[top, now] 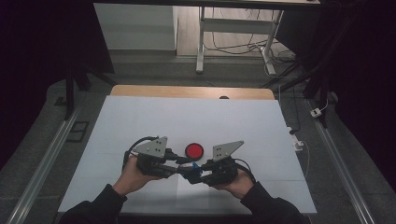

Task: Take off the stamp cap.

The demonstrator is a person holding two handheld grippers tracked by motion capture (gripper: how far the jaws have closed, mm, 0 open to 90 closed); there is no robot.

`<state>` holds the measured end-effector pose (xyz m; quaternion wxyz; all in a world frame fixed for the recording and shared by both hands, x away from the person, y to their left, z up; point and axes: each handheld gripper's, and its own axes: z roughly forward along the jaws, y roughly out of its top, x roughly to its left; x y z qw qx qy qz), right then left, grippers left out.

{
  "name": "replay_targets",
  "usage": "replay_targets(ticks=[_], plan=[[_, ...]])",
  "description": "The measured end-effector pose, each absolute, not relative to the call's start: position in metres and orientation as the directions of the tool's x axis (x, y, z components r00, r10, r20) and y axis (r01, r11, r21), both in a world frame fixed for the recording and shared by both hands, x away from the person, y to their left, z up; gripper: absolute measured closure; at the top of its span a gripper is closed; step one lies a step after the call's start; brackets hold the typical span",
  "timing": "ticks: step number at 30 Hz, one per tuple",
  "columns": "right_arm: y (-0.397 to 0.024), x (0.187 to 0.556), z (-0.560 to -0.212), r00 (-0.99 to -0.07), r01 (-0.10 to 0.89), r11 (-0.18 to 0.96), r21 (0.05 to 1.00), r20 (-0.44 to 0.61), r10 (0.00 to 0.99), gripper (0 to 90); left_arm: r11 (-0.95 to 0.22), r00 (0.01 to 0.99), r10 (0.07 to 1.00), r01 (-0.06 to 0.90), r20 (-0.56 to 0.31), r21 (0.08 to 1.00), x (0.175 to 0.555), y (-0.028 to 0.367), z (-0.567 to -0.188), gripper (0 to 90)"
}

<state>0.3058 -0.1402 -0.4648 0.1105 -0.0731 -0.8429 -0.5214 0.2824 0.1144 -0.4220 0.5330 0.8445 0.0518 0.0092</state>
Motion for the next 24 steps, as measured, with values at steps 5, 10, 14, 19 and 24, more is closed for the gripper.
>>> replay_targets(ticks=[5, 10, 14, 19, 24], plan=[[-0.1393, 0.3061, -0.4645, -0.952, 0.284, 0.454, 0.845, 0.304, 0.029, 68.6, -0.435, 0.995, 0.100, 0.064, -0.023, 0.898, 0.2816, 0.1147, -0.4219, 70.5], [-0.1391, 0.3070, -0.4654, -0.940, 0.322, 0.475, 0.819, 0.336, 0.058, 68.7, -0.455, 0.994, 0.109, 0.043, 0.008, 0.890, 0.2795, 0.1129, -0.4225, 70.5], [-0.1396, 0.3078, -0.4673, -0.941, 0.323, 0.507, 0.799, 0.326, 0.086, 68.9, -0.456, 0.992, 0.122, 0.032, 0.027, 0.889, 0.2783, 0.1137, -0.4206, 70.5], [-0.1403, 0.3079, -0.4665, -0.945, 0.318, 0.512, 0.798, 0.310, 0.103, 68.8, -0.458, 0.990, 0.139, 0.050, 0.016, 0.888, 0.2803, 0.1168, -0.4205, 70.5], [-0.1407, 0.3029, -0.4645, -0.966, 0.258, 0.532, 0.807, 0.227, 0.123, 68.6, -0.465, 0.987, 0.163, 0.077, 0.000, 0.882, 0.2816, 0.1162, -0.4220, 70.4]])
